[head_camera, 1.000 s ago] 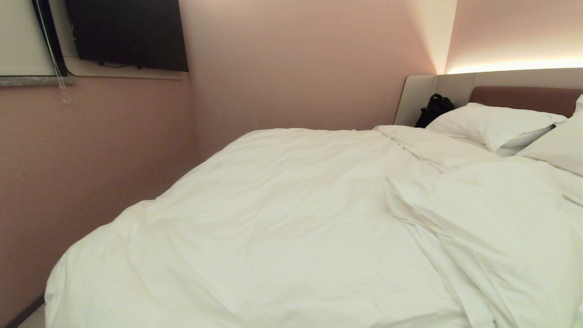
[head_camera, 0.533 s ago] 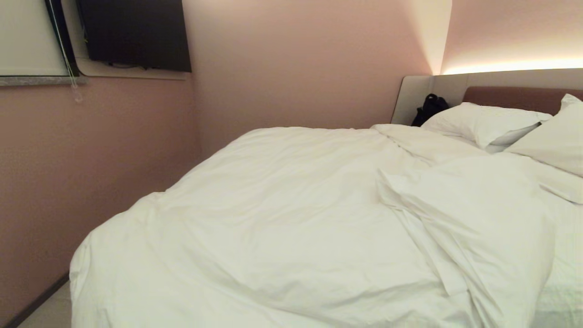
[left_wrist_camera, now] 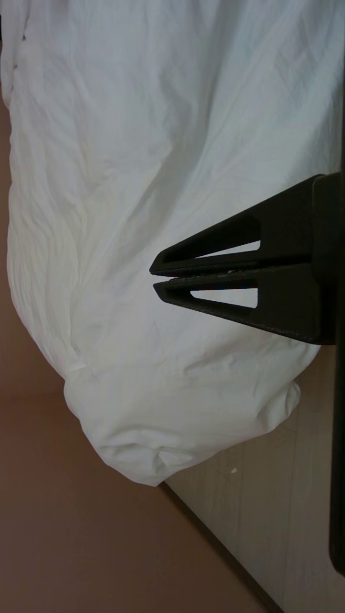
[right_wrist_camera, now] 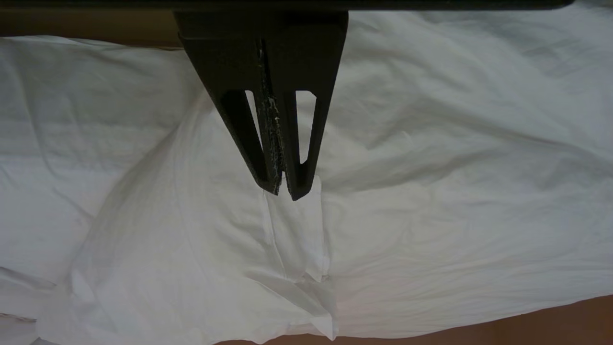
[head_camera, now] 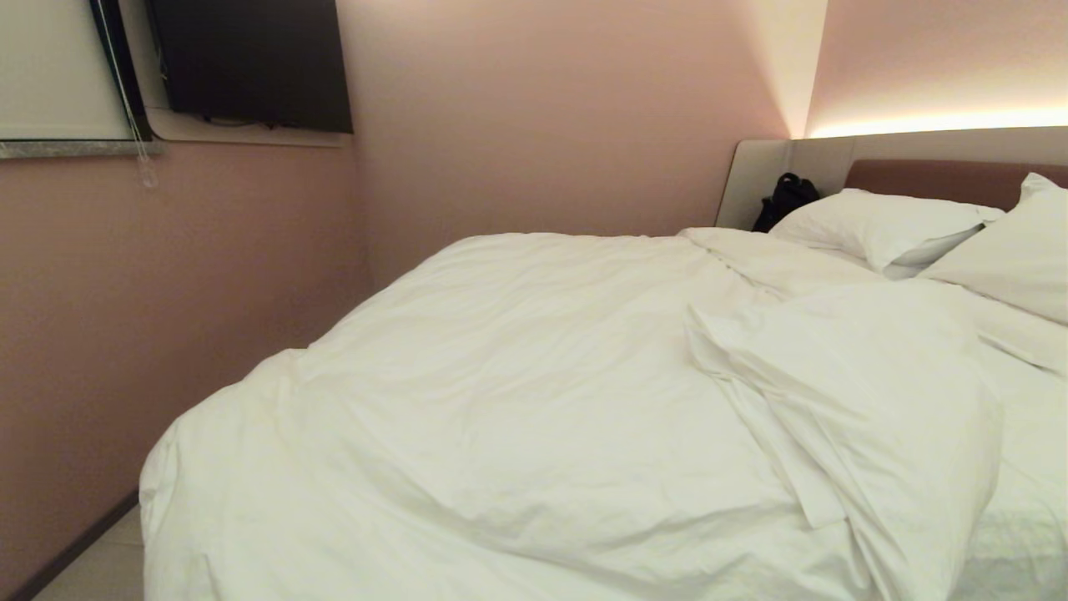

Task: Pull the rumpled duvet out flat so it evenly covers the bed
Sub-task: Flatten the corners of the folded blanket

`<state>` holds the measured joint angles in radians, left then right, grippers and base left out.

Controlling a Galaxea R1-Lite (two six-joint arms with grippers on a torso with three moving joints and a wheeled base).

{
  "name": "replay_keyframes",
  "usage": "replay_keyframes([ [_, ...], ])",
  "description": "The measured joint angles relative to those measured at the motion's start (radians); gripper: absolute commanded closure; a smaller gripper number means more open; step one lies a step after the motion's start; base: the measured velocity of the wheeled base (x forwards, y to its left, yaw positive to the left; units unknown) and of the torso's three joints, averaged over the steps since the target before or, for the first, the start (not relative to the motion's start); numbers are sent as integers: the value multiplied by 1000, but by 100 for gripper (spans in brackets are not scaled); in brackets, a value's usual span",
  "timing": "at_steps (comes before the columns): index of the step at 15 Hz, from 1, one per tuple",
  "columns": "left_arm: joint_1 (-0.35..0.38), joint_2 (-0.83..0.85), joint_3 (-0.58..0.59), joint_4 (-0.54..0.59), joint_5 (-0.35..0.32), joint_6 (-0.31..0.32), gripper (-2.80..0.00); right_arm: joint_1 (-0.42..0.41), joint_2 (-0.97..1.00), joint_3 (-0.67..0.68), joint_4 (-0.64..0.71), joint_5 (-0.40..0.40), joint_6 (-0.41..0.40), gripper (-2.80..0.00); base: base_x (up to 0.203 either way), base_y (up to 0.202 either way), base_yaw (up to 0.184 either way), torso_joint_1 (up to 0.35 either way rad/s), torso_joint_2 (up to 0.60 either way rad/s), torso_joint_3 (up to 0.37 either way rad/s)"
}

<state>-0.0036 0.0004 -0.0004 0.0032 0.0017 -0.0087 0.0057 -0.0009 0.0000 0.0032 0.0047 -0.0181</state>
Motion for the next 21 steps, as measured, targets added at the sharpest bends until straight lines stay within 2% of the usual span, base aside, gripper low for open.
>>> replay_keyframes([
  [4,1,0,0,-2,-1,-6,0,1,0,0,0,0,0,0,2,35,-3,3,0,0],
  [18,0,0,0,0,-4,-1,0,0,0,0,-1,0,0,0,0,189,-1,1,4,5],
  [21,0,0,0,0,-3,0,0,0,0,0,0,0,0,0,0,54,0,2,3,0],
])
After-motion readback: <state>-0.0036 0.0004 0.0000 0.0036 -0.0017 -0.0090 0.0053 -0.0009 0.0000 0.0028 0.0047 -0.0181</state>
